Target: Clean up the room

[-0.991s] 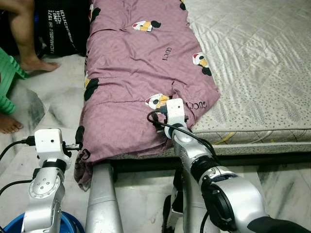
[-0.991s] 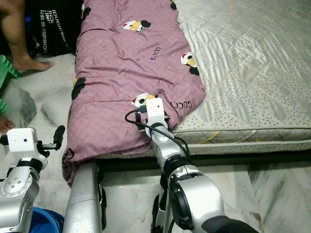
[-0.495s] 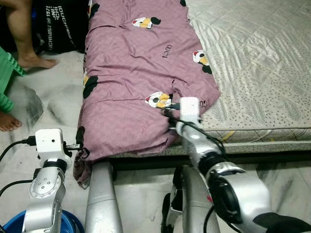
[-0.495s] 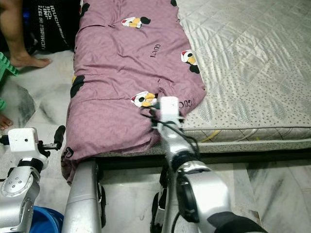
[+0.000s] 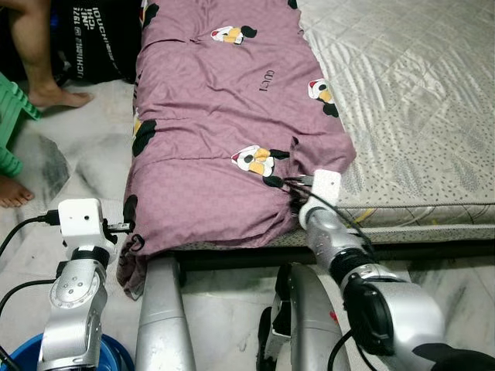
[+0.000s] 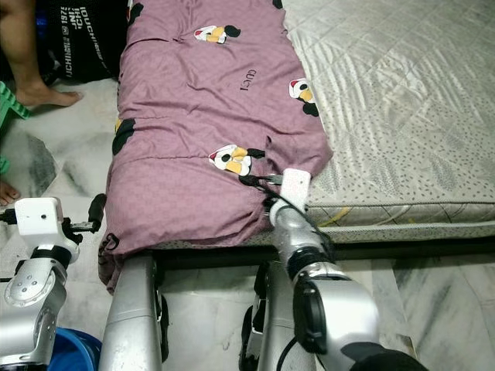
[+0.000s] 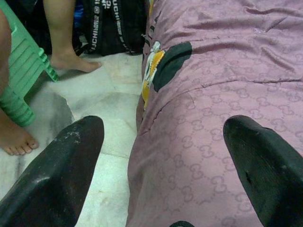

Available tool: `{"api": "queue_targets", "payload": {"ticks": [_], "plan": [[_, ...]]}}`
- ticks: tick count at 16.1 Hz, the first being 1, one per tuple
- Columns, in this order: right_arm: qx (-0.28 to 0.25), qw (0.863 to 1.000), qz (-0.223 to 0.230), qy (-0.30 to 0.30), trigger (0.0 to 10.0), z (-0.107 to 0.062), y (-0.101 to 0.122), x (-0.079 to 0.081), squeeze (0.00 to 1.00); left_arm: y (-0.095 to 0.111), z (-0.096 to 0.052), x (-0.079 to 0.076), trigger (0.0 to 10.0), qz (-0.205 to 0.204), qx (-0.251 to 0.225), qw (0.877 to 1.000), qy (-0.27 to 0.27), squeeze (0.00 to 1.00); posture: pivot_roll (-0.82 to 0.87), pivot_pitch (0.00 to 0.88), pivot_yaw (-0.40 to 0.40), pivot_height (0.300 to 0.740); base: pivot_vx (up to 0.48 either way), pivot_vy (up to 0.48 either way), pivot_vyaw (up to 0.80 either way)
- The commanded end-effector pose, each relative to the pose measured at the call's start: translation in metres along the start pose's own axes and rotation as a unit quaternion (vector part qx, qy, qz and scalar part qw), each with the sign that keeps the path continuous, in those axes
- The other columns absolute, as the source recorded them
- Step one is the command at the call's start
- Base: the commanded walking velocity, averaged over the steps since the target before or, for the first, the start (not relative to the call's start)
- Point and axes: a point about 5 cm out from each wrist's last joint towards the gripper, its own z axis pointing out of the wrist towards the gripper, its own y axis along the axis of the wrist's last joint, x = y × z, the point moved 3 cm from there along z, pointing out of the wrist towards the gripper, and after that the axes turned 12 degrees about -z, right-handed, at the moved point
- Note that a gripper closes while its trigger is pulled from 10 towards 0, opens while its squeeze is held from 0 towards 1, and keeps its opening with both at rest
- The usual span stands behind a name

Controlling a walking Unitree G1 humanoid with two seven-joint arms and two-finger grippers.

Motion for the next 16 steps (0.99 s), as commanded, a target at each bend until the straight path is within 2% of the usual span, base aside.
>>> {"api": "queue_targets", "payload": {"ticks": [1,4,7,9,10,12,13,15,16], "plan": [[0.024,0.999,0.014,-0.020,0.0,0.001,-0.016,-0.021,0.00,-0.007,-0.003,0.005,10.0,0.001,0.014,1.000,0.009,0.00,0.19,0.241,-0.090,0.578,0.000,0.000,0.00],[0.026,0.998,0.034,-0.037,0.0,0.001,-0.019,-0.048,0.00,-0.011,-0.002,0.003,10.0,-0.001,0.021,1.000,0.006,0.00,0.16,0.233,-0.078,0.578,0.000,0.000,0.00],[0.032,0.997,0.046,-0.056,0.0,-0.005,-0.032,-0.074,0.00,-0.014,0.006,-0.008,10.0,-0.001,0.027,0.999,-0.017,0.00,0.12,0.220,-0.050,0.578,0.000,0.000,0.00],[0.056,0.995,0.058,-0.057,0.0,-0.023,-0.054,-0.083,0.00,-0.011,0.016,-0.012,10.0,-0.001,0.026,0.999,-0.028,0.00,0.10,0.219,-0.040,0.578,0.000,0.000,0.00],[0.073,0.992,0.087,-0.055,0.0,-0.035,-0.063,-0.086,0.00,-0.010,0.019,-0.012,10.0,0.000,0.026,0.999,-0.030,0.00,0.08,0.221,-0.039,0.578,0.000,0.000,0.00],[0.084,0.989,0.114,-0.048,0.0,-0.053,-0.066,-0.088,0.00,-0.012,0.022,-0.013,10.0,0.000,0.028,0.999,-0.034,0.00,0.05,0.223,-0.038,0.578,0.000,0.000,0.00],[0.088,0.987,0.122,-0.052,0.0,-0.069,-0.065,-0.097,0.00,-0.015,0.023,-0.019,10.0,-0.002,0.032,0.999,-0.043,0.00,0.03,0.221,-0.040,0.578,0.000,0.000,0.00],[0.093,0.987,0.120,-0.057,0.0,-0.076,-0.065,-0.105,0.00,-0.018,0.024,-0.022,10.0,-0.003,0.034,0.998,-0.047,0.00,0.02,0.215,-0.044,0.578,0.000,0.000,0.00],[0.106,0.986,0.109,-0.072,0.0,-0.085,-0.070,-0.117,0.00,-0.019,0.026,-0.024,10.0,-0.006,0.035,0.998,-0.049,0.00,0.01,0.211,-0.047,0.578,0.000,0.000,0.00]]}}
